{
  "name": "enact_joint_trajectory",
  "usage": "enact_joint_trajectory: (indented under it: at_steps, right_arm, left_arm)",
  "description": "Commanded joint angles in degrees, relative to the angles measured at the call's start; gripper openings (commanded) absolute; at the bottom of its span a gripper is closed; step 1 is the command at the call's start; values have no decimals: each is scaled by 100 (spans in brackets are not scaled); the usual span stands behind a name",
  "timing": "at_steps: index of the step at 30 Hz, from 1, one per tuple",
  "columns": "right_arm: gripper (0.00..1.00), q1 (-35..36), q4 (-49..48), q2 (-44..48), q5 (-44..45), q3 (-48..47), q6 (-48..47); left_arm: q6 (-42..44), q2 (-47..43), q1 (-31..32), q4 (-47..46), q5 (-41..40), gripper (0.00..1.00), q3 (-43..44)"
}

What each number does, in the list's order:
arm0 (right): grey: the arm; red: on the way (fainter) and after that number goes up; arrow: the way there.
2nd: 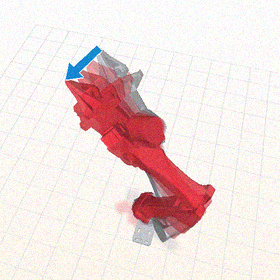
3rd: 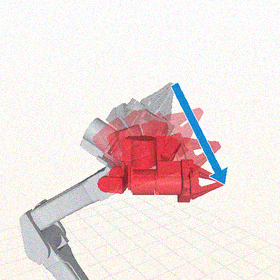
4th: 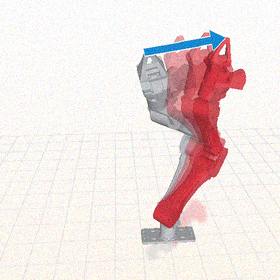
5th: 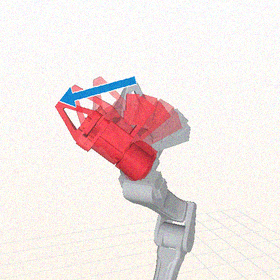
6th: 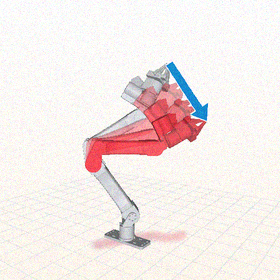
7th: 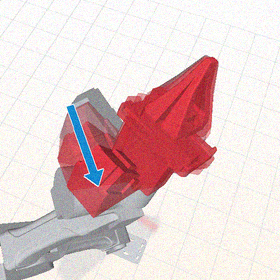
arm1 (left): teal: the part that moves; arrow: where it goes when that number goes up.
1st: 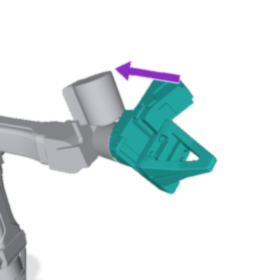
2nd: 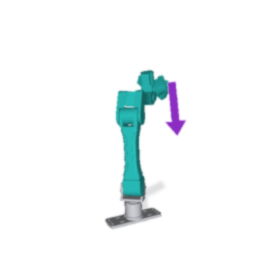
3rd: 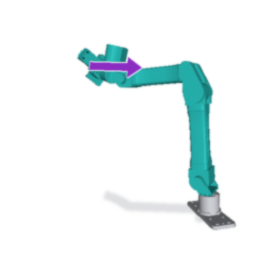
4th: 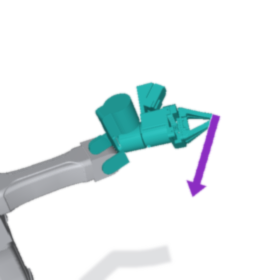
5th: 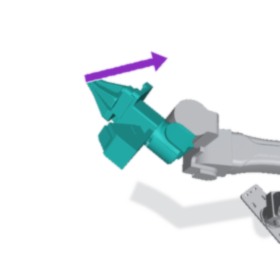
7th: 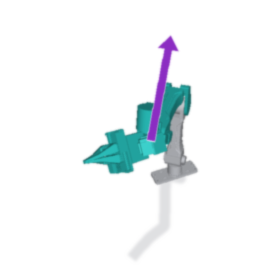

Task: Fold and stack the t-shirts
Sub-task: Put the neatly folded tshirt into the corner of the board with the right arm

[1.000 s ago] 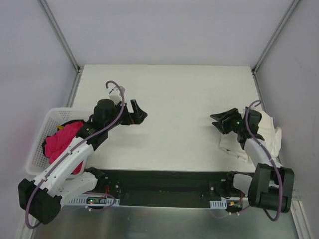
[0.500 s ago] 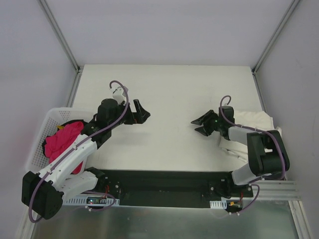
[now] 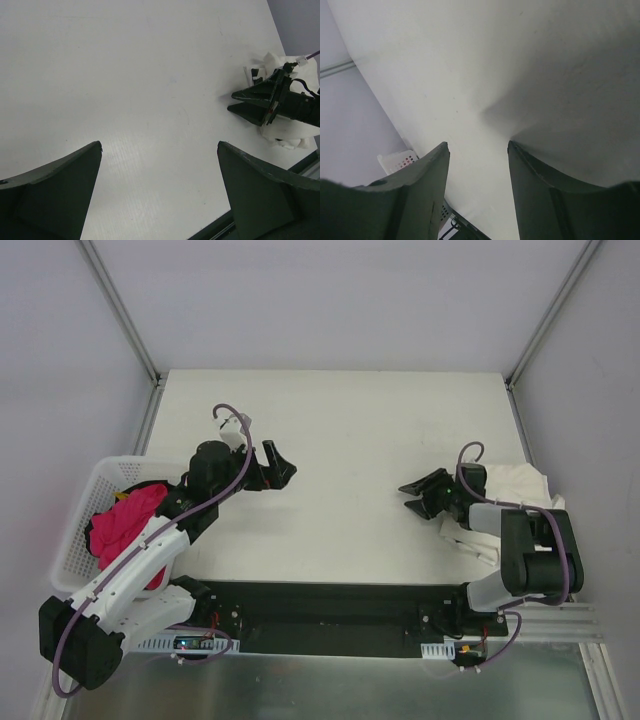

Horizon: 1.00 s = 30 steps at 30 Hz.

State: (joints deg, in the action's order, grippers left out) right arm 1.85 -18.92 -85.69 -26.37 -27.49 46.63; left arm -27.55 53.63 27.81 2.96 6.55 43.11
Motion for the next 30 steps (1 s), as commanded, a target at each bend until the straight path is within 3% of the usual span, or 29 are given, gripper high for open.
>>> enact_joint_trajectory:
  at_steps: [1,10,17,21,30]
  right_arm:
    - [53,-176,19,228,-17,156,-14]
    - [53,-975,265,474,-202,525,-321]
    - [53,-967,231,615,-439,385,-260]
    - [54,-687,371,887,-273,148,-356]
    - [58,492,1733,949,474,-1504,-2596]
  left_arm:
    - [118,7,66,-24,-119,98,92]
    - [153,78,66,29,-197,98,127]
    - [162,271,66,20,-145,98,206]
    - [215,464,66,29,-83,99,276]
    - [329,772,66,11,-65,99,417]
